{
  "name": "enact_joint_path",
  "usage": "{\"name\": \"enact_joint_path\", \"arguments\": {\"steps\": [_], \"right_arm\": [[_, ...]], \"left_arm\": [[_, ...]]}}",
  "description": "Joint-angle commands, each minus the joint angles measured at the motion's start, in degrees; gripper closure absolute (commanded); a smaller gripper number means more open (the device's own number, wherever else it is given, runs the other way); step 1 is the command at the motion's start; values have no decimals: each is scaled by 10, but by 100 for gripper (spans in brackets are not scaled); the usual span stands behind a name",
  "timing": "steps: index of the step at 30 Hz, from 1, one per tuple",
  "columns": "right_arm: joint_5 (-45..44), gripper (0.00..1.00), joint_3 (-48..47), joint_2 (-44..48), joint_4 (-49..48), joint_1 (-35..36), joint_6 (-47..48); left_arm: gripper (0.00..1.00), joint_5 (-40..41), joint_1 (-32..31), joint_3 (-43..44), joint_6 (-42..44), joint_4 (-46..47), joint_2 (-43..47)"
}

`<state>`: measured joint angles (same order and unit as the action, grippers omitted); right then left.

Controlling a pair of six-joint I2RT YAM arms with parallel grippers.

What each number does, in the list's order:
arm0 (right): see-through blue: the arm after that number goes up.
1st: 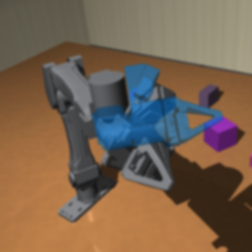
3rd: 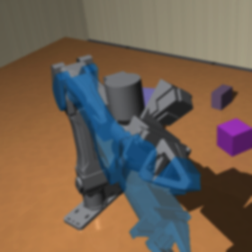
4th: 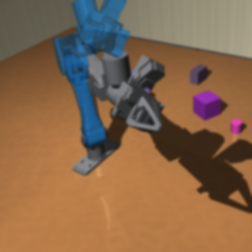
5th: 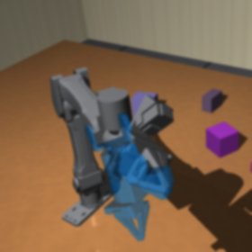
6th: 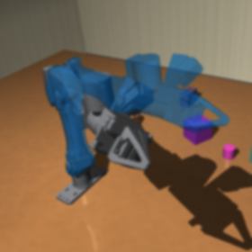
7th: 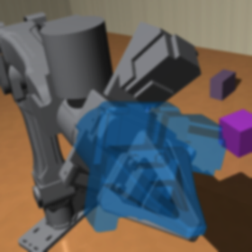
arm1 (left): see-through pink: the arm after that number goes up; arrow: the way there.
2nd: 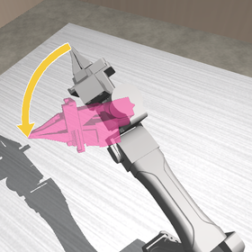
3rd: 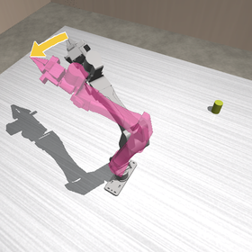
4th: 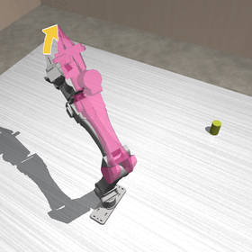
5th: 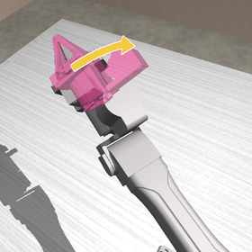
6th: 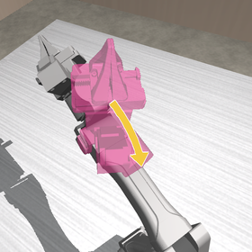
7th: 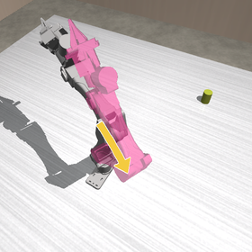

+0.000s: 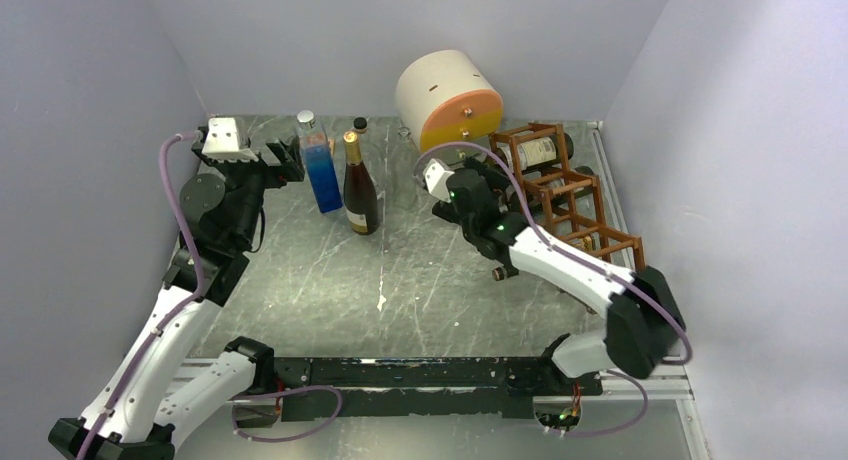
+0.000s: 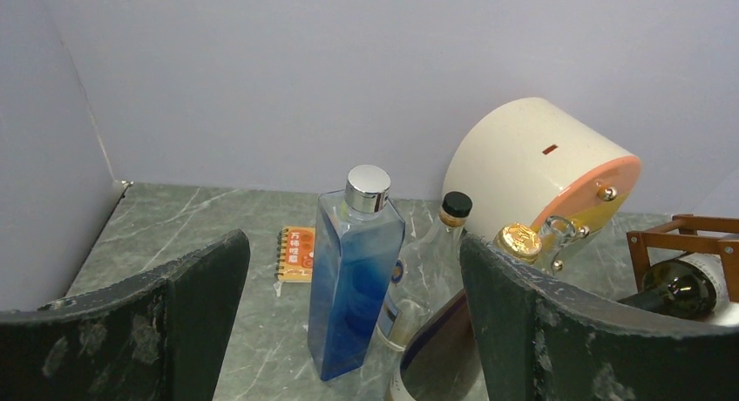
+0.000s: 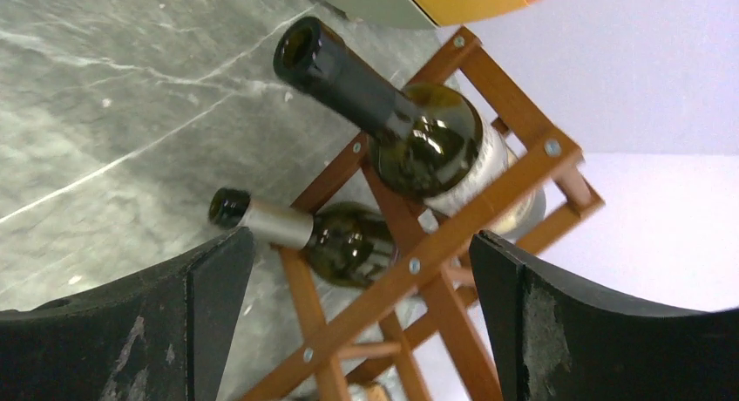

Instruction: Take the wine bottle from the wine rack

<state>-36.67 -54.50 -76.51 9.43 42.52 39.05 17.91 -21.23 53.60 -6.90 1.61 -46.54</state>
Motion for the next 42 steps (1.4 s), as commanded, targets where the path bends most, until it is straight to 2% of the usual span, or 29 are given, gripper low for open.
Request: {"name": "enact_joint_path", "arguments": {"steps": [1,7,12,15,19,23,30,35,38,40,42], "right_arm": [[52,3,-26,-81,-135,-52,122],[117,6,-37,-153,-216,-112,257],[158,9,-56,-190,-196,-130,328],[179,10,-43,-192,-219,-140,347],[191,17,-51,-203,-207,-157,360],[187,21,-39,-208,-235,-164,386],[193,34,-33,-213,-260,-167,403],[210,41,-36,-215,-243,-167,402],[223,40,-38,-215,-230,-165,395],[229,35,-46,-220,-215,-166,385],[222,31,-37,-221,-243,-165,390]], "left_arm": [[6,3,-4,10,-4,8,9],[6,9,-5,8,-1,10,13],[6,10,-6,9,0,10,12],[6,11,-6,8,1,12,12],[6,12,-6,7,4,12,9],[6,9,-6,7,4,12,3],[6,10,-6,6,5,13,1],[6,8,-6,7,5,12,0],[6,7,-6,6,5,12,0],[6,7,-6,7,5,12,0],[6,7,-6,7,4,11,0]]}}
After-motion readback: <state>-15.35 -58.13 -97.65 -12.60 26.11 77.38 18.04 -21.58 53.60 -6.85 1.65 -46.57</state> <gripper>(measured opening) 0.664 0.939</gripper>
